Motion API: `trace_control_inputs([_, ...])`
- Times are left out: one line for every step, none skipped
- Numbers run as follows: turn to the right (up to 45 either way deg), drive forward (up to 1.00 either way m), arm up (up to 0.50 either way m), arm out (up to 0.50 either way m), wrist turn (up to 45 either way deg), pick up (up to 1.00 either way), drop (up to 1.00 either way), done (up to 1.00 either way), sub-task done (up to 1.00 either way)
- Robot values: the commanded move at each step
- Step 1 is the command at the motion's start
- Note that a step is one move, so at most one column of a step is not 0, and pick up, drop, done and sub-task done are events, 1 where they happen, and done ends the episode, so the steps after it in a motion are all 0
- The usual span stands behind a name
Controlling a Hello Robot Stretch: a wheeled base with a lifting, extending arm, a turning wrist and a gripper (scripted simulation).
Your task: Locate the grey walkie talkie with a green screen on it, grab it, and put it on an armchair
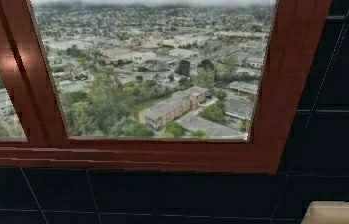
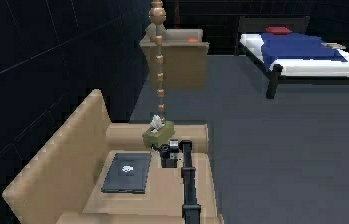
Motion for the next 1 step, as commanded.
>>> trace_control_inputs([0.0,0.0,0.0,0.0,0.0,0.0,1.0,0.0,0.0])
